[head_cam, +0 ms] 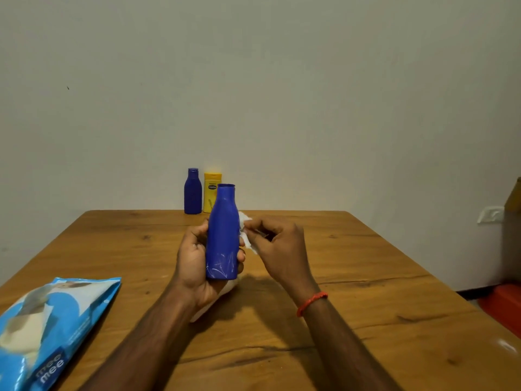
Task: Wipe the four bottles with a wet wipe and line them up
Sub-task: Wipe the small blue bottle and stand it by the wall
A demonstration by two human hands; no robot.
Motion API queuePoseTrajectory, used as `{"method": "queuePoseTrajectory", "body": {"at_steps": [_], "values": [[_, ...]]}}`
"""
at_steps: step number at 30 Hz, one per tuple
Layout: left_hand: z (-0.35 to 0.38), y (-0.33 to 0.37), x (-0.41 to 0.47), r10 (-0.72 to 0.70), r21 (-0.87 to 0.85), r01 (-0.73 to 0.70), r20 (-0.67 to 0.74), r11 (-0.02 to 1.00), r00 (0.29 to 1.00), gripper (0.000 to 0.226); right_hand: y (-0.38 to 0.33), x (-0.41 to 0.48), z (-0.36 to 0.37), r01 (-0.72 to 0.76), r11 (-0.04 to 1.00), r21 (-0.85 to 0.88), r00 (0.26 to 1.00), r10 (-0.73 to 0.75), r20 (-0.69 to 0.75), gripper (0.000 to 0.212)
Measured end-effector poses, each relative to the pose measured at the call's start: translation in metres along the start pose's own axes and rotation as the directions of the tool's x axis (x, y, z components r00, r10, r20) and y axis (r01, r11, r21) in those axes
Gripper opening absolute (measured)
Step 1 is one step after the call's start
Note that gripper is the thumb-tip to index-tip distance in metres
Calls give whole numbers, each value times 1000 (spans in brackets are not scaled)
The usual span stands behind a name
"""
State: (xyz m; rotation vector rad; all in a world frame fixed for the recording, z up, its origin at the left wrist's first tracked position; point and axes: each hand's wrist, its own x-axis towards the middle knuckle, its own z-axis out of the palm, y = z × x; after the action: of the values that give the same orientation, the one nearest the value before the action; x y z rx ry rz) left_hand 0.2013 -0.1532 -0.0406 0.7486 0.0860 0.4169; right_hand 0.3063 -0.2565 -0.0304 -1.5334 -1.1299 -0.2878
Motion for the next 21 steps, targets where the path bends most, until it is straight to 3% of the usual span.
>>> {"method": "queuePoseTrajectory", "body": {"at_steps": [2, 6, 9, 15, 21], "values": [[3, -2, -2, -18, -5, 18, 5, 1000, 1000, 48, 0, -12, -5, 30, 999, -16, 999, -30, -13, 10], [6, -14, -3, -57, 28, 56, 32, 998, 998, 50, -11, -13, -17, 16, 991, 134, 983, 8, -182, 12], [7, -18, -4, -100, 57, 96, 80, 994, 992, 56, -20, 2, -21, 88, 994, 69, 974, -71, -217, 18], [2, -19, -1, 9, 62, -9, -1, 998, 1000, 60, -16, 1, -18, 229, 945, -232, 972, -235, 5, 19], [1, -24, 1, 0, -108, -12, -112, 994, 994, 74, 1, -54, -18, 211, 960, -185, 963, -171, 210, 20]]}}
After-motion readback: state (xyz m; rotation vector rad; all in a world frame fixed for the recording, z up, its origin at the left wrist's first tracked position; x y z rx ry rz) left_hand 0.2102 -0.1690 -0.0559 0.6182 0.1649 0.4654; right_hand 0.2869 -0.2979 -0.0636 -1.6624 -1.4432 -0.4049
